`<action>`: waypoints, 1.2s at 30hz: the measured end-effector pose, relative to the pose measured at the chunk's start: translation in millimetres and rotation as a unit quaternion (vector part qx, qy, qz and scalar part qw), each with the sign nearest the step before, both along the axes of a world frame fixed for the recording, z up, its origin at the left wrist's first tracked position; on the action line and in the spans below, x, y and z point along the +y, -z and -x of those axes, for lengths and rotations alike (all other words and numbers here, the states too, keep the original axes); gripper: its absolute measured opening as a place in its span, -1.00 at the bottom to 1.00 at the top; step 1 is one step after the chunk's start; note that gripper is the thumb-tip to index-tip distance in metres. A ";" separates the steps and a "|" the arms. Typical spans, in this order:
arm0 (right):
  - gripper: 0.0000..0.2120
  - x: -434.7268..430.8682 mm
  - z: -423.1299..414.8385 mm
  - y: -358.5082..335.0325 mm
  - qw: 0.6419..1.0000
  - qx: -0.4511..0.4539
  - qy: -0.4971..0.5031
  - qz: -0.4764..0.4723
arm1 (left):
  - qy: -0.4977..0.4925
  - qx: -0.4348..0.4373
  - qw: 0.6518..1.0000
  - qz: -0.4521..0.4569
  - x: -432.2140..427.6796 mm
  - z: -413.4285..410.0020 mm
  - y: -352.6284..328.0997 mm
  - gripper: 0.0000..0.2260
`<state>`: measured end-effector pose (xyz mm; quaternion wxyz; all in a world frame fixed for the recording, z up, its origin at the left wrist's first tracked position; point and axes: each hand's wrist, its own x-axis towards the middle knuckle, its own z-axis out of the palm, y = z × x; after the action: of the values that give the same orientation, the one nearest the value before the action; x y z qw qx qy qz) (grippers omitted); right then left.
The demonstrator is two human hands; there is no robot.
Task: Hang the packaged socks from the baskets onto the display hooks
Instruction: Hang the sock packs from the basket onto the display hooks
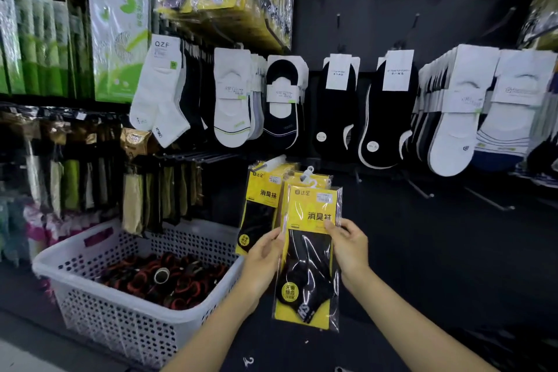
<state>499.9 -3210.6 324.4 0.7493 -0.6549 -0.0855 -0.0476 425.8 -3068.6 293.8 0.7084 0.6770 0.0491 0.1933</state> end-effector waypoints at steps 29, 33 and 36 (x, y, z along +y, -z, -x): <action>-0.82 -78.8 129.4 352.9 0.887 0.387 -0.018 0.251 | -0.054 0.337 0.939 -0.053 -46.3 124.2 316.9 -0.77; -0.64 -107.2 165.7 407.3 0.845 0.464 -0.018 0.264 | -0.039 0.427 0.903 -0.031 -41.2 164.4 366.3 -0.79; -0.28 -122.2 181.7 418.2 0.800 0.537 -0.010 0.267 | 0.004 0.484 0.873 -0.055 -34.2 185.3 381.2 -0.75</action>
<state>318.1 -3332.7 -93.8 0.4712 -0.7485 0.3148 0.3442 240.6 -3102.8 -87.5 0.5582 0.7242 0.3724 -0.1590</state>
